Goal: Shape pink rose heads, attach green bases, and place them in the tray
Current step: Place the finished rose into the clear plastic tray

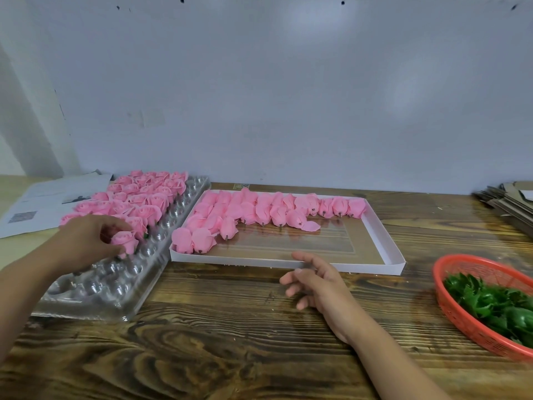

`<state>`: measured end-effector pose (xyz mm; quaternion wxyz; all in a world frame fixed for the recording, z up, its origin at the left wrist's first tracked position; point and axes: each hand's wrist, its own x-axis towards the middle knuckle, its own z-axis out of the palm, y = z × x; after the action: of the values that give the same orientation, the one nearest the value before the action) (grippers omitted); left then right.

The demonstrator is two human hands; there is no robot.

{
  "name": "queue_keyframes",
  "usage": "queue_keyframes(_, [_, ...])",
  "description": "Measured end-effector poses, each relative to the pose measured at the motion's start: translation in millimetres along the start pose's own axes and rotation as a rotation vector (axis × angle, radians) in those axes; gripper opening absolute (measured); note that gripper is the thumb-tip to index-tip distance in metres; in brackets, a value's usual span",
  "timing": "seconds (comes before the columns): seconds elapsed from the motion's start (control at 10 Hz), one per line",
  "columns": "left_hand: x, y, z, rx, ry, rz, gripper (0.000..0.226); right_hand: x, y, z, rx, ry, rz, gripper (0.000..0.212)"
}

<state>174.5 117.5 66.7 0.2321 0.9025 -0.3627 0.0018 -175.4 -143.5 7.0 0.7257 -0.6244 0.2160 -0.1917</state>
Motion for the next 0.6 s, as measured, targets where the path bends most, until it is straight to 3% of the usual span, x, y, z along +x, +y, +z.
queue_keyframes(0.6, [-9.0,4.7,-3.2,-0.033,-0.01,-0.035,0.045,-0.7,-1.1,0.9,0.005,0.005,-0.001,0.032])
